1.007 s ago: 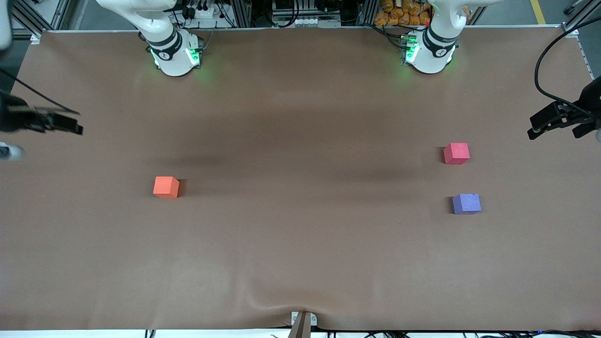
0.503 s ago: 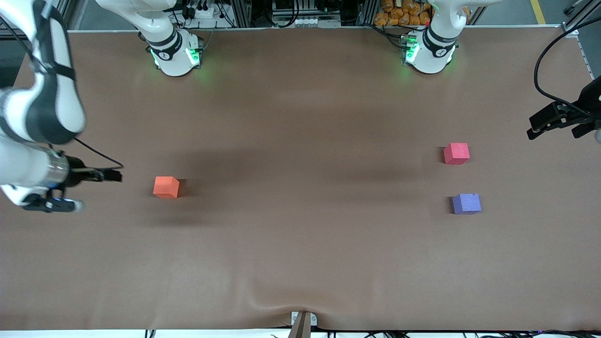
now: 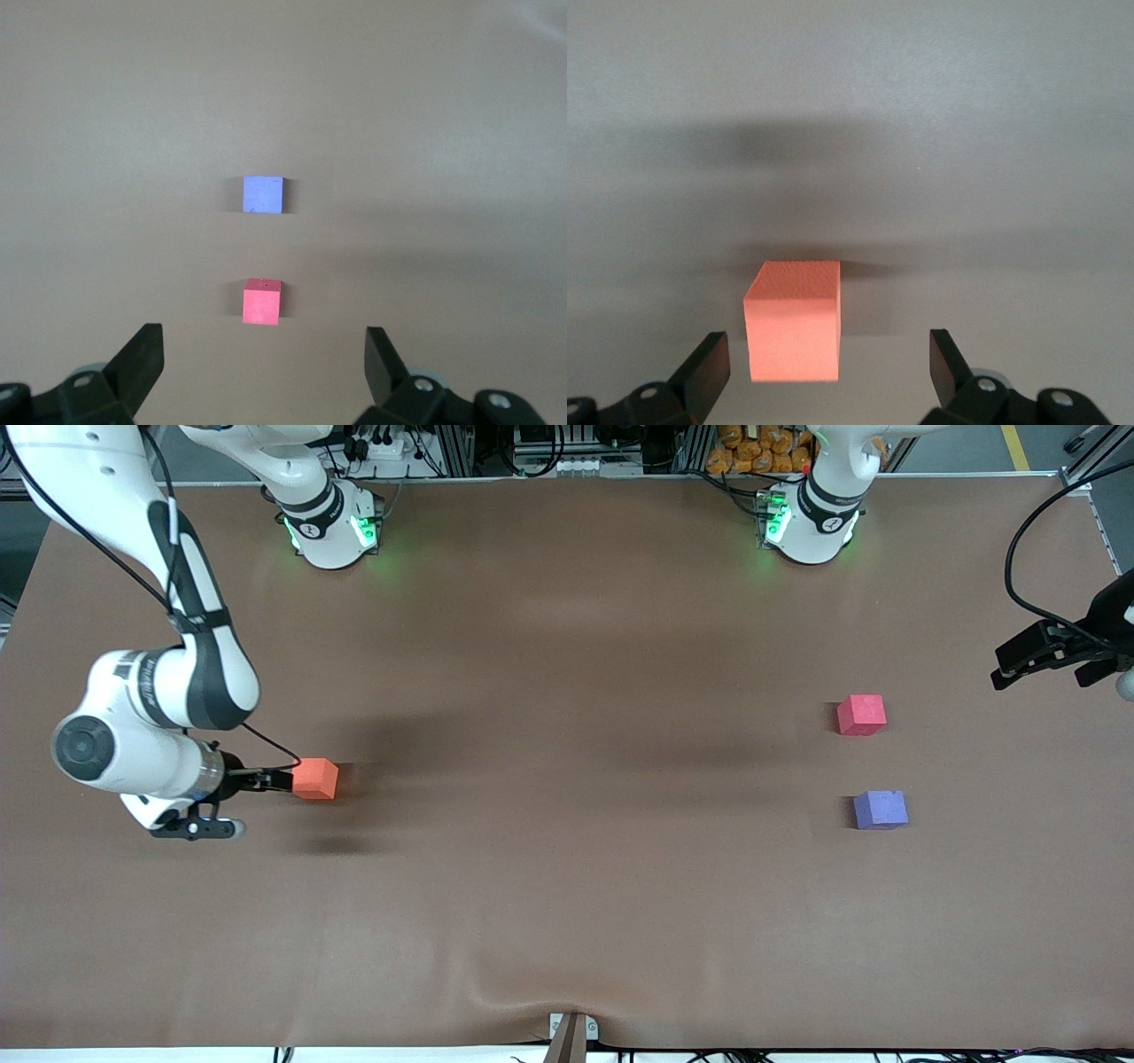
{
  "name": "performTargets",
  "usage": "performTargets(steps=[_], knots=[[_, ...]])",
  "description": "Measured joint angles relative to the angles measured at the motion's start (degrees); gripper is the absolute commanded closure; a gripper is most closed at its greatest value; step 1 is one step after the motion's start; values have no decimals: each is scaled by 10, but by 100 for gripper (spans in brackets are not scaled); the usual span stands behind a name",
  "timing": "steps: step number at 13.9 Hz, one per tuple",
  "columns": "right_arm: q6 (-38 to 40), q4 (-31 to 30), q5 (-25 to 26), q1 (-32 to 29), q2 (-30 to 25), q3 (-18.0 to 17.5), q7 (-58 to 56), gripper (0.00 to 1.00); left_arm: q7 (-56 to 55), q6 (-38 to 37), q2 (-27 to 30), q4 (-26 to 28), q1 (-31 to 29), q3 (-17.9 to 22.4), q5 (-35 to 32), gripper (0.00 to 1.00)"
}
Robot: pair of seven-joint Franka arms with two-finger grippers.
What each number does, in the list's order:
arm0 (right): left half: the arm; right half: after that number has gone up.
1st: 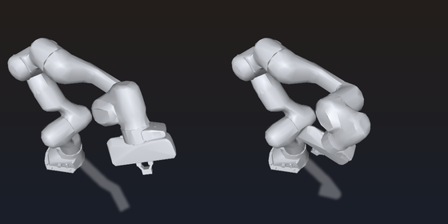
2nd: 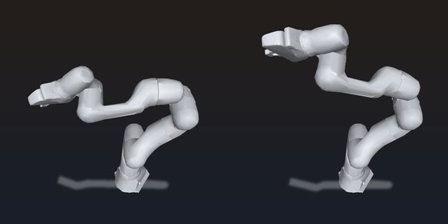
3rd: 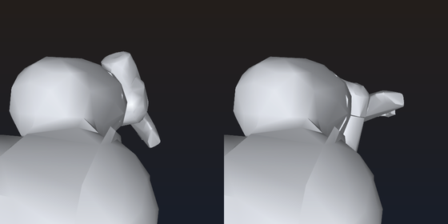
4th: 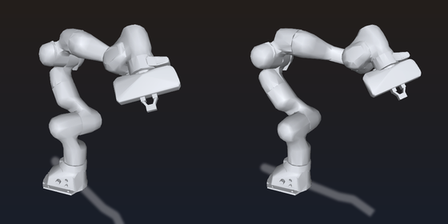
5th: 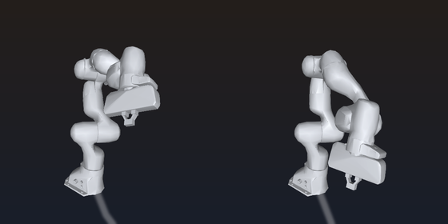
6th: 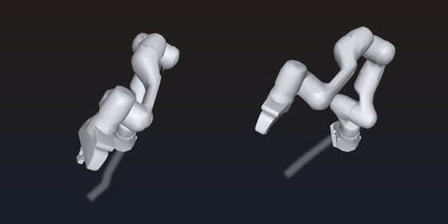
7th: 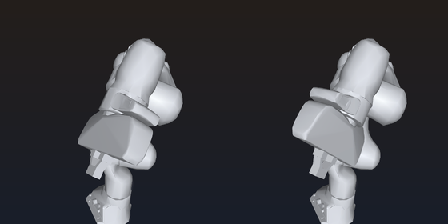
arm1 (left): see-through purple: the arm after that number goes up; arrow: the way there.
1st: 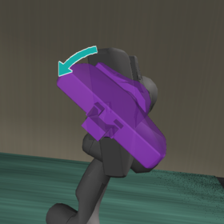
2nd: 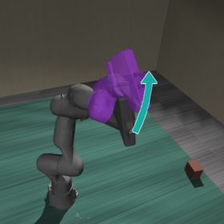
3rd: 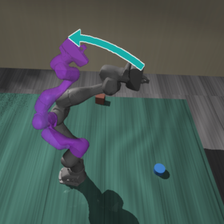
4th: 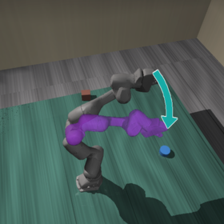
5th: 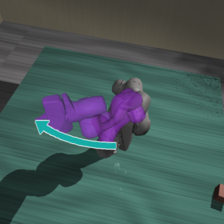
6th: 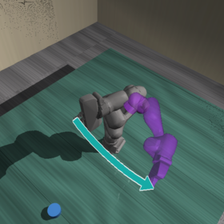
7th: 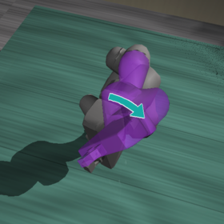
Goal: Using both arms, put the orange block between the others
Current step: 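Reach the right gripper down to the orange cube, then close the right gripper on the orange cube and lift it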
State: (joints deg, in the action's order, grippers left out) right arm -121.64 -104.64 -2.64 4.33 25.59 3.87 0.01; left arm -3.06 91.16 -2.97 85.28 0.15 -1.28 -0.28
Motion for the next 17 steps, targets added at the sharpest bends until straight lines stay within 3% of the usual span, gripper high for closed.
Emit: performTargets(steps=[6,10,12,13,15,17], knots=[[-94,-56,-4,24,35,-1,7,0,0,-9,0,0,0,0,0,0],[-100,-73,-4,27,35,0,8,1,0,-12,-1,1,0,0,0,0],[-100,-79,-4,27,35,0,8,58,0,-12,-1,1,0,-1,0,0],[-100,-81,-4,27,35,0,9,77,0,-12,-1,1,0,-1,0,0],[-100,-83,-5,27,35,0,9,98,0,-12,-1,1,0,-1,0,0],[-100,-84,-5,27,35,0,9,100,0,-12,-1,1,0,-2,0,0]])
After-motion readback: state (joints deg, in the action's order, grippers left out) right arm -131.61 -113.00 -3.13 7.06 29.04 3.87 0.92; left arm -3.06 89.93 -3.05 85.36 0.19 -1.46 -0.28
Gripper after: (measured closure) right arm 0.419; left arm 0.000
